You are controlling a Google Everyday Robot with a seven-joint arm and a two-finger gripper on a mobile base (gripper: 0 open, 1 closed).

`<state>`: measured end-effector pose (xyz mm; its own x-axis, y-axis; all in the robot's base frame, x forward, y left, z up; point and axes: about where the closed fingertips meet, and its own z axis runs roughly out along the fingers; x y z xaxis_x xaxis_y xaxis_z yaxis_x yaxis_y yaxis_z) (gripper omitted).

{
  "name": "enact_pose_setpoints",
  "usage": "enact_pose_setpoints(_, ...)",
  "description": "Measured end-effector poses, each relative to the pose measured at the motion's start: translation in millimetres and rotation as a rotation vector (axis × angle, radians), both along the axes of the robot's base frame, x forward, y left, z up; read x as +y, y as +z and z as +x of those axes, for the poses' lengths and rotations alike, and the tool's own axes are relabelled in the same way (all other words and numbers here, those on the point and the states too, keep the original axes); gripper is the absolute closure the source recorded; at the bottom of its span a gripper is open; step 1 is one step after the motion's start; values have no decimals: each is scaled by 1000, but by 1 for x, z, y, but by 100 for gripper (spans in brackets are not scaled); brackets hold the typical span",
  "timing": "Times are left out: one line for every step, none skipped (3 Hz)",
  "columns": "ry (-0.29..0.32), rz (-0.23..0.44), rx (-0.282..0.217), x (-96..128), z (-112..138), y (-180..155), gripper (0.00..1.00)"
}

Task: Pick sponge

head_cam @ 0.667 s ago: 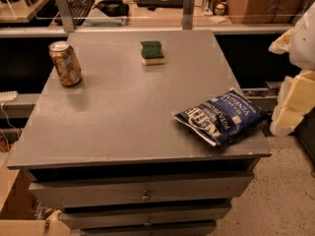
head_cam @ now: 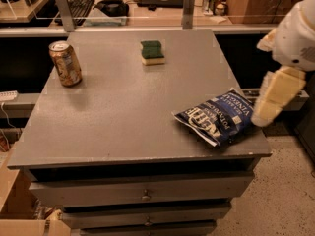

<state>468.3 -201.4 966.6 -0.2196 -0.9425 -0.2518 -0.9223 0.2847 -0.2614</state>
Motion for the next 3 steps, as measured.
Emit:
enact_pose_setpoints(-29,91,-24,27,60,-27,0)
enact_pose_setpoints(-56,202,-48,62,120,-50,0)
enact_pose_setpoints(-55,331,-103,108,180,-54,0)
